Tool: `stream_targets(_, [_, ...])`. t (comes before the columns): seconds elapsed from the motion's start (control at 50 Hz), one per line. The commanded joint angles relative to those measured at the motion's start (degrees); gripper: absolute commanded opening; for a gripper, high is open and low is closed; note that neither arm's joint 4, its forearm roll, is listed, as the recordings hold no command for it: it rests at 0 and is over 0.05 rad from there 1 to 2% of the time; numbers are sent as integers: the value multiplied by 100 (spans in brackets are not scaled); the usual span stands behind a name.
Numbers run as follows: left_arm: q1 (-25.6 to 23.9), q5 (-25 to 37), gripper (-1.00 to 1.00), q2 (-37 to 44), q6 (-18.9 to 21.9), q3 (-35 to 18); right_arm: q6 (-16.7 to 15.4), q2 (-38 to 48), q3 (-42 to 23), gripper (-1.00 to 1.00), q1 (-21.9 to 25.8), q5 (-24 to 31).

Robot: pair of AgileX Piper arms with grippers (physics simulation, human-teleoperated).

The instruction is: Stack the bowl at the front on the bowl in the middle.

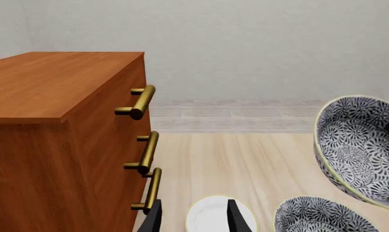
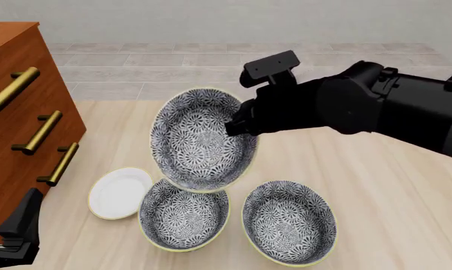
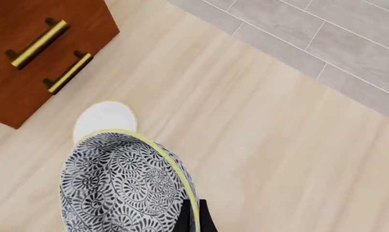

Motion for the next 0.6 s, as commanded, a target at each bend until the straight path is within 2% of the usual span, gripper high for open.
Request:
stream_targets(0.02, [-5,24,100,-14,1,-7,92,83,12,-100,151,-113])
stream_targets(0.6, [-5,25,100,-16,1,-7,305,264,230,-100,522,-382])
